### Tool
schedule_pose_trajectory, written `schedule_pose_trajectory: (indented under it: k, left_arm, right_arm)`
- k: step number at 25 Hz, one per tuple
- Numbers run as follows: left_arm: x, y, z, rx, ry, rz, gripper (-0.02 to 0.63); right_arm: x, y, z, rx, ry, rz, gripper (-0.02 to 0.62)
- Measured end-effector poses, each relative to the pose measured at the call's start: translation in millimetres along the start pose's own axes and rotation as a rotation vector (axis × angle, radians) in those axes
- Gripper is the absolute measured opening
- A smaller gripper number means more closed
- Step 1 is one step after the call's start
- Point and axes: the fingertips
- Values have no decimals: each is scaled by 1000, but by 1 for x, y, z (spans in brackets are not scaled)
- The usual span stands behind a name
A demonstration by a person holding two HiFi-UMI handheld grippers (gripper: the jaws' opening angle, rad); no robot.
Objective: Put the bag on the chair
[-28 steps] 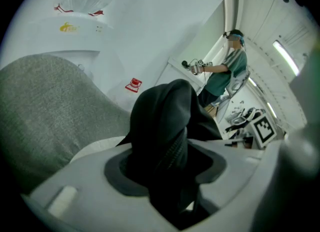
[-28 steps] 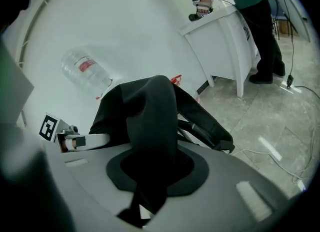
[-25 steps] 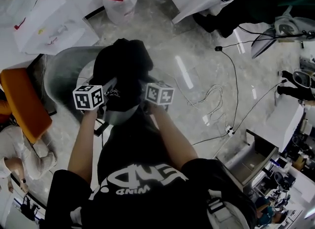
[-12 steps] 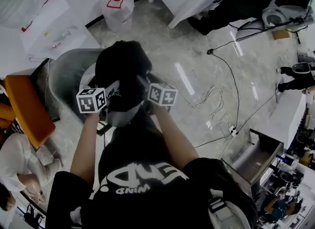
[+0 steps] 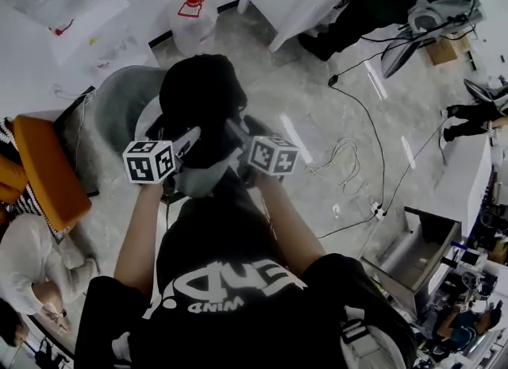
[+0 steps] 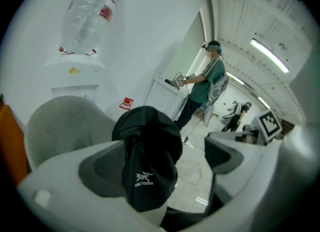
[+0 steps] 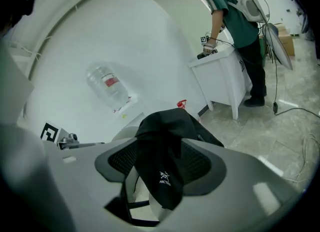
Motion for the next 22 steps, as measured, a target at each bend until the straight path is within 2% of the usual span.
schedule_pose_trajectory:
  k: [7,10,12,14,17,22]
  left_arm:
    - [67,14,44,-44,60,58,482]
    - [95,12,65,-88,58,114,394]
    - [111,11,81,-113,71,138,316]
    - [124,11,99,-133,101,148,200]
    - [144,13,125,-150,138,168,101]
    - [165,21,149,-174,142,211,11]
  right_arm:
    - [55,17,-50,51,-35,49,255]
    - [78,20,-72,95,-77,55,239]
    - [93,22,-85,139,-100,58,224]
    - [109,24,-95,180,-123,55,191]
    - [136,29,-108,223,-166,54,144]
    - [174,44,-116,277,-193,48,84]
Point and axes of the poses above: the fingertips, and each gripper's own axes: x backward along the fingers, z to its right, y out of its underside, and after that the axes turned 10 degrees about -z, right-handed
